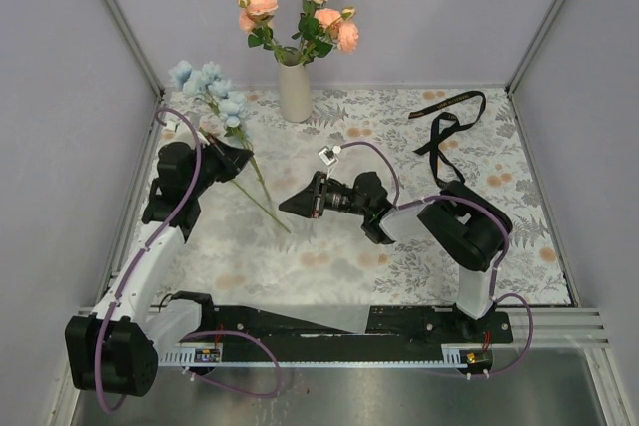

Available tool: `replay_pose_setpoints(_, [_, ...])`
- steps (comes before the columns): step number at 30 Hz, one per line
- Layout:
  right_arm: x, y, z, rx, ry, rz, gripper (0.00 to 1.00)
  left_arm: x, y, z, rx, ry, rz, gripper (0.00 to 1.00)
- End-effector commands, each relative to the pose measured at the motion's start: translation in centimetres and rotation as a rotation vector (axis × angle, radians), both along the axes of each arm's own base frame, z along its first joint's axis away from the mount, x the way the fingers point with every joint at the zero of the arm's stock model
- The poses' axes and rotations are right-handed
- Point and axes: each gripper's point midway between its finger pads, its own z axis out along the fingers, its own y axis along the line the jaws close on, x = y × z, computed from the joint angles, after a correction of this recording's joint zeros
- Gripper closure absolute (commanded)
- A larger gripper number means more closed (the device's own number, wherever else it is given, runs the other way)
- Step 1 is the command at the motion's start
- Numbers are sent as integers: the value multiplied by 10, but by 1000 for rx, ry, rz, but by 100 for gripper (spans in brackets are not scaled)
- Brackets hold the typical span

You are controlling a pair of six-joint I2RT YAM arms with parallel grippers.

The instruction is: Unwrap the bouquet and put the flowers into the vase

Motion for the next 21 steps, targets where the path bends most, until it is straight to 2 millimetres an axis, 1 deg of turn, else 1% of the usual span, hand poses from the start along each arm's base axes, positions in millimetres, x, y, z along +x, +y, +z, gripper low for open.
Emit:
replay_pose_setpoints(1, [-4, -11, 35, 43, -82, -42, 61, 8, -2, 57, 39, -212, -42, 100])
replay_pose_setpoints(2, [-2, -14, 36, 29, -70, -65, 54, 7, -6, 64, 35, -237, -61, 100])
replay_pose_setpoints(4, [4, -25, 30, -22, -29, -122, 36, 6, -14, 80, 41, -292, -97, 100])
replay_pose_setpoints(6, [9, -36, 29, -71, -16, -175, 22, 5, -21, 102, 83, -364, -117, 100])
replay_pose_setpoints(8, [9, -46, 29, -127, -18, -213, 11, 3, -29, 122, 149, -444, -118, 100])
replay_pose_setpoints(10, [6, -57, 37, -166, -26, -250, 3, 2, -37, 143, 207, -530, -121, 100])
replay_pose_setpoints(11, [5, -63, 31, -208, -13, -268, 1, 2, -42, 155, 230, -584, -131, 100])
replay_pose_setpoints(12, [6, -70, 35, -215, -17, -296, 1, 3, -48, 163, 235, -610, -142, 100])
replay_pose_setpoints(13, [6, -78, 28, -255, -3, -327, 1, 4, -53, 172, 246, -652, -146, 100])
replay_pose_setpoints(14, [6, -85, 28, -276, -10, -357, 1, 6, -56, 185, 259, -703, -141, 100])
replay_pose_setpoints(15, [9, -93, 31, -290, -30, -396, 1, 7, -60, 192, 286, -746, -138, 100])
replay_pose_setpoints(16, [8, -99, 29, -310, -33, -415, 1, 11, -61, 201, 309, -788, -125, 100])
replay_pose_setpoints(17, [8, -106, 32, -321, -44, -442, 1, 15, -63, 206, 326, -814, -111, 100])
replay_pose_setpoints(18, [8, -112, 34, -335, -53, -464, 1, 18, -64, 216, 334, -855, -98, 100])
replay_pose_setpoints(20, [7, -123, 44, -338, -79, -498, 1, 23, -66, 235, 331, -933, -72, 100])
replay_pose_setpoints(21, [7, -128, 45, -343, -88, -516, 1, 30, -68, 242, 331, -966, -59, 100])
